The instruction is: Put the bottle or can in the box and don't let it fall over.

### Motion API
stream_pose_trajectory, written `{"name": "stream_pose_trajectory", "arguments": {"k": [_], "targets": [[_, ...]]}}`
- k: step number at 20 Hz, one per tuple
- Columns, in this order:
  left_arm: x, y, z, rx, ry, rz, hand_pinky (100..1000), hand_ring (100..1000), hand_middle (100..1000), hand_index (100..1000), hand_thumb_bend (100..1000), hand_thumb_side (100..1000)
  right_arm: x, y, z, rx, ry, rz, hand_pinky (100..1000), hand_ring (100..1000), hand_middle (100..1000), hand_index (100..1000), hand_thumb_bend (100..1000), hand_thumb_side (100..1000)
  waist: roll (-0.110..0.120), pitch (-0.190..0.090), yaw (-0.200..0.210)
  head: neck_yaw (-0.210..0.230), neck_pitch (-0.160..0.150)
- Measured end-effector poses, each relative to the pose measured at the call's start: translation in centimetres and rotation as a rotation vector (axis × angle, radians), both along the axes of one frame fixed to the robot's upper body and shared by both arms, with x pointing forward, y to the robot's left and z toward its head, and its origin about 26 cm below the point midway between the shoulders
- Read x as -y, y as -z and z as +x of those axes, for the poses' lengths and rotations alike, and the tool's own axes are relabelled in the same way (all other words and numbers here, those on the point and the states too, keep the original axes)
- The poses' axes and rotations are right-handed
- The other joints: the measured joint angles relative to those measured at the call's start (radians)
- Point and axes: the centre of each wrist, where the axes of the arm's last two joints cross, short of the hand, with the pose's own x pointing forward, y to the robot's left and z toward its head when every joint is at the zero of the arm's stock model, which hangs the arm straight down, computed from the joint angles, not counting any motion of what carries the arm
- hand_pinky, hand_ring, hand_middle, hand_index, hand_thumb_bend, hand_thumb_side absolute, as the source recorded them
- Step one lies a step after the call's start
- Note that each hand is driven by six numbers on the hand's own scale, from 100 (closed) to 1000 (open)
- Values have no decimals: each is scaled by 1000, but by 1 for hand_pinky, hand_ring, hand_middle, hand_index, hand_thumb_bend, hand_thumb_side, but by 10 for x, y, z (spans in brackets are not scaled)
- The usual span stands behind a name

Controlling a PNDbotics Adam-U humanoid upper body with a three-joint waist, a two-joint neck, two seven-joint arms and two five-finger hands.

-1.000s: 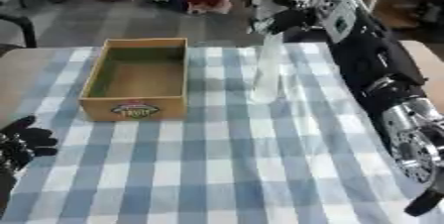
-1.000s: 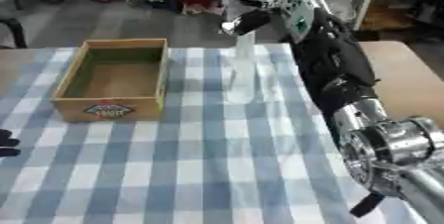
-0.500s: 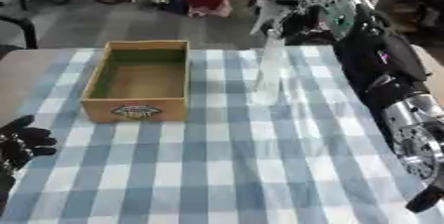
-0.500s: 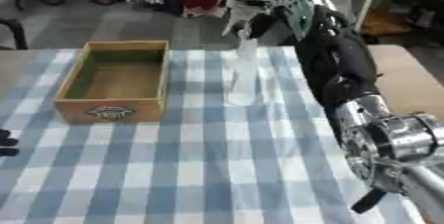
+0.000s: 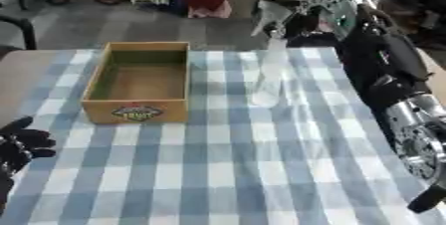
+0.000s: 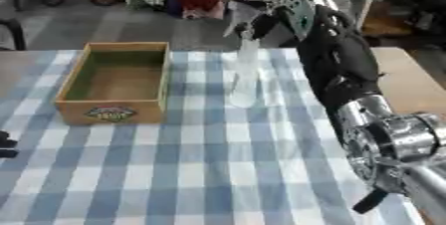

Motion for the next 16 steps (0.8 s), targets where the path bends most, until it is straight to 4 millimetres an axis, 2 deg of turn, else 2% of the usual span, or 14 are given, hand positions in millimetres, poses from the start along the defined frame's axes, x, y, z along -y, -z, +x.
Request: {"name": "stream_pose_trajectory", "arguments": {"k": [5,10,11,12,16], "targets": [[0,0,0,0,-2,-1,695,697,661,889,184,1000,0,-1,0,19,-8,-19,360,309,184,219,100,100,-1,0,1,-1,0],[0,0,0,0,-5,-2,695,697,660,889,184,1000,1,1,0,61,-13,7,226,187,100,158,100,101,-3,-1,1,-2,0],[0,0,0,-1,-5,-2,695,697,660,889,184,1000,1,1,0,74,-13,17,124,100,100,116,100,149,-3,-1,1,-2,0],[0,0,0,-1,-6,-2,695,697,660,889,184,1000,1,2,0,88,-14,30,100,100,100,109,100,100,-3,-1,1,-3,0],[0,0,0,-1,-7,-2,694,697,659,889,184,1000,1,3,-1,139,-27,81,100,100,100,100,100,100,-4,-1,1,-5,0]]}}
